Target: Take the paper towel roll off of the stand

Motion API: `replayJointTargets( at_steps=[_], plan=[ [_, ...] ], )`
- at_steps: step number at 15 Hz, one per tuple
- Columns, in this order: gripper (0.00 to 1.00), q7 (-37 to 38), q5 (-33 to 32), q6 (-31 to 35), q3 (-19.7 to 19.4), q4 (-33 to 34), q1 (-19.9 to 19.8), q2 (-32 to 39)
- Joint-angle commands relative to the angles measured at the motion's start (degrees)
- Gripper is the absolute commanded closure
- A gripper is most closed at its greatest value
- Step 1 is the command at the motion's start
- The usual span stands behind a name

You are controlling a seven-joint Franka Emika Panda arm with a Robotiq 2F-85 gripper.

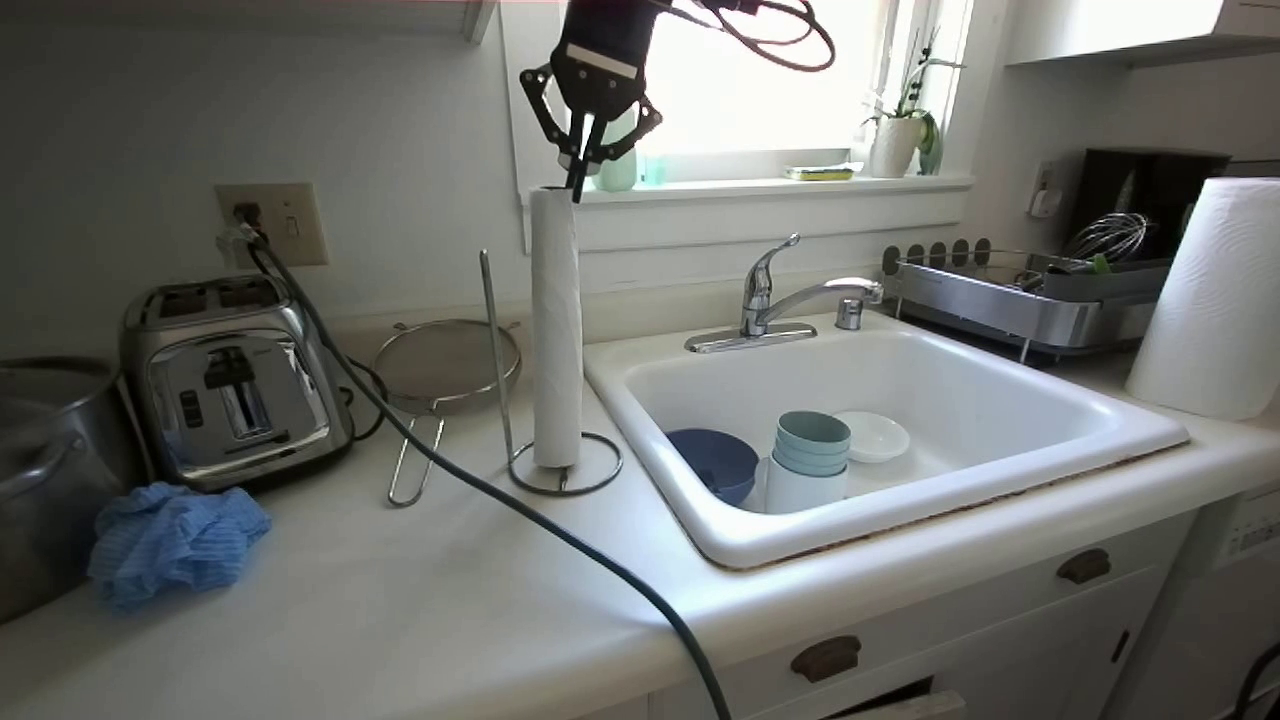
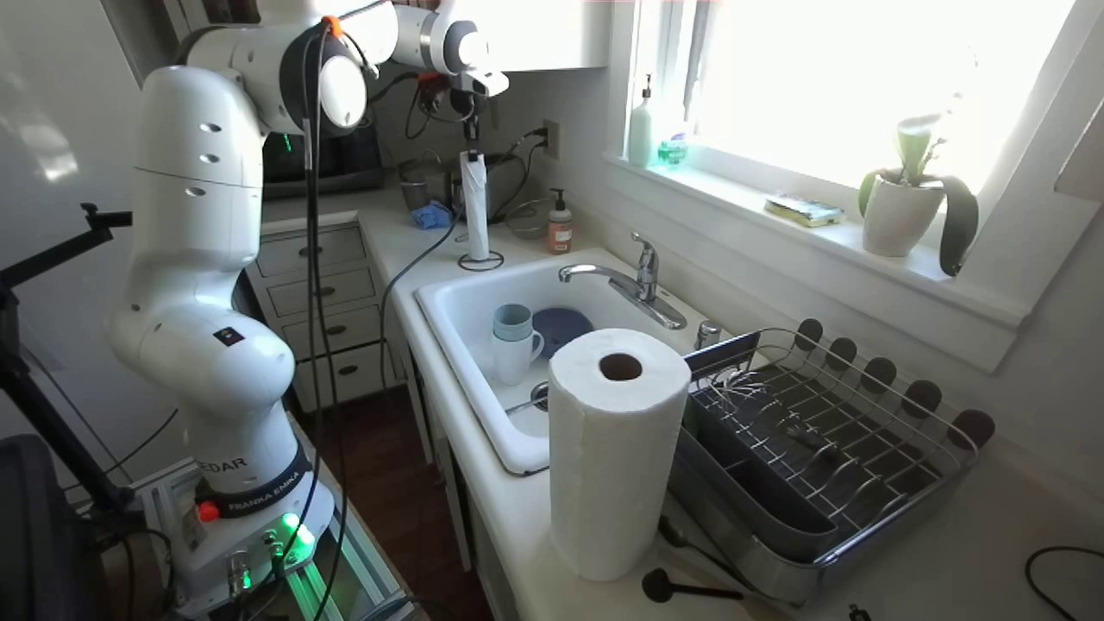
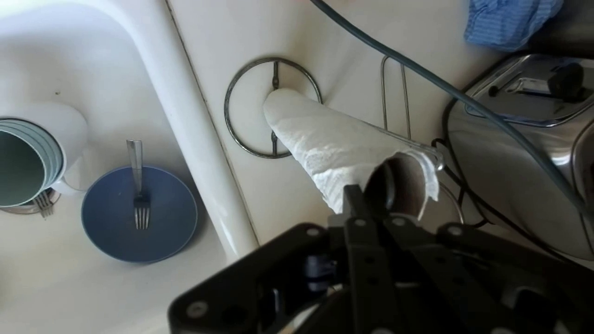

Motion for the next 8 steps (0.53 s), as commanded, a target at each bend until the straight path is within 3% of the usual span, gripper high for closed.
replayJointTargets(
  at_steps=[1,8],
  plan=[
    [1.0,2.39,-1.41,-7.27,-1.22,7.46,1.96,2.19],
    [1.0,3.33,-5.37,-17.42,-2.11,18.53,3.88,3.59]
  ],
)
